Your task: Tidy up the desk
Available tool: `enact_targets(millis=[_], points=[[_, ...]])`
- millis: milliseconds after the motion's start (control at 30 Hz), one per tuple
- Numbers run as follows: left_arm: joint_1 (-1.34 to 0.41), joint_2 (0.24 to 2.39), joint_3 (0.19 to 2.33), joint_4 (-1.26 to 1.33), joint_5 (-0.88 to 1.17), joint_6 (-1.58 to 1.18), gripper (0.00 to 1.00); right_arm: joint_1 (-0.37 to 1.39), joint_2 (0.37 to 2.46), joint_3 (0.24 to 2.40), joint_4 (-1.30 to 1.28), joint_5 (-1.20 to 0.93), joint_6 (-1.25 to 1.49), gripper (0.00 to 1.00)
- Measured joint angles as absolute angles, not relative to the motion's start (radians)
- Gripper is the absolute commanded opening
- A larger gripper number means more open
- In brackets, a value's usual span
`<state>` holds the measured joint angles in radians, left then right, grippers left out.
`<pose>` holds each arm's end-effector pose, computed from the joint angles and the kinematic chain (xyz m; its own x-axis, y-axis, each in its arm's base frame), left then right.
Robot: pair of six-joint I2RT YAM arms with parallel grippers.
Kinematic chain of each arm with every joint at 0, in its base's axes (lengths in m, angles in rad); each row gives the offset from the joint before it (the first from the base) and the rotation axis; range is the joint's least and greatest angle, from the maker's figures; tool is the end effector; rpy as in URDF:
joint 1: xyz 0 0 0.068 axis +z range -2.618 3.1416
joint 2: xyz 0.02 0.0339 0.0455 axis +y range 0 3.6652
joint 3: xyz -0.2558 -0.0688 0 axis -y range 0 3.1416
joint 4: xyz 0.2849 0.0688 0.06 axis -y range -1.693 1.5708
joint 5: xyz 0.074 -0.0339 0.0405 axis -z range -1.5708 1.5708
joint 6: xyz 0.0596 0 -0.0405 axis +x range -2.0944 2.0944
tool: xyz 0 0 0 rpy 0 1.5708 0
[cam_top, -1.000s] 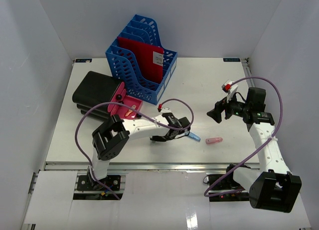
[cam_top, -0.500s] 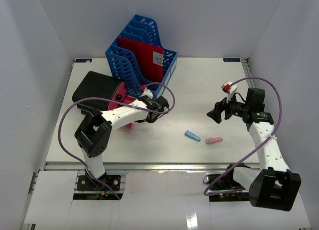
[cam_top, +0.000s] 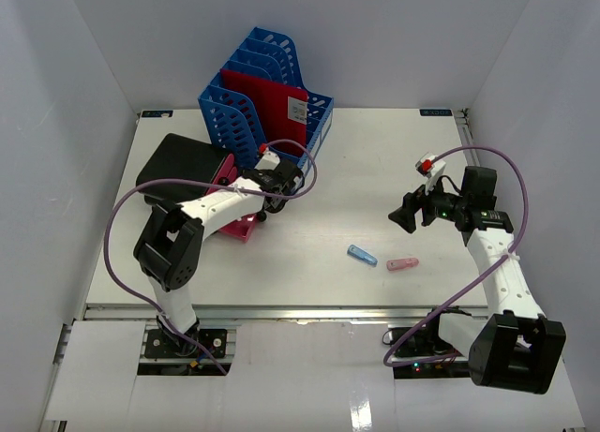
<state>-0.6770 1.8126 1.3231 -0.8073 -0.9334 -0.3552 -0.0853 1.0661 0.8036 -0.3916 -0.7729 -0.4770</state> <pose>0.3344 -0.2073 0.1755 -0.7742 0.3567 -0.5228 -0.0703 0.7724 0.6313 0.2821 0.0176 0.2504 -0.3131 -0.3031 -0.9001 -0.7146 0.6994 0.0131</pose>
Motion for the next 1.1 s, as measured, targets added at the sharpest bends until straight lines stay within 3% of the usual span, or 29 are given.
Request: enact_targets(millis=[67, 300, 433, 533, 633, 833, 1100], points=[[-0.666, 1.812, 1.323, -0.796, -0.925, -0.346, 0.71, -0.086, 1.067, 0.804, -0.393, -0.784, -0.484, 0.88], [-0.661, 1.802, 1.321, -0.781, -0.842, -0.34, 0.73, -0.086, 1.069, 0.804, -0.422, -0.872, -0.564, 0.89], [-0.664, 1.729, 1.292, -0.766, -0.684, -0.349, 0.74, -0.052, 1.093, 0.804, -0.5, -0.923, -0.68, 0.91], [-0.667, 1.571, 1.206, -0.724, -0.503, -0.36, 0.86, 0.094, 1.105, 0.788, -0.513, -0.861, -0.715, 0.97], [-0.671, 1.365, 1.092, -0.638, -0.317, -0.379, 0.96, 0.265, 1.106, 0.751, -0.497, -0.727, -0.708, 0.9], [-0.672, 0.965, 0.865, -0.493, -0.055, -0.456, 0.98, 0.48, 1.192, 0.722, -0.449, -0.423, -0.635, 0.9], [-0.672, 0.602, 0.687, -0.414, 0.06, -0.576, 0.98, 0.56, 1.363, 0.722, -0.427, -0.219, -0.568, 0.95]])
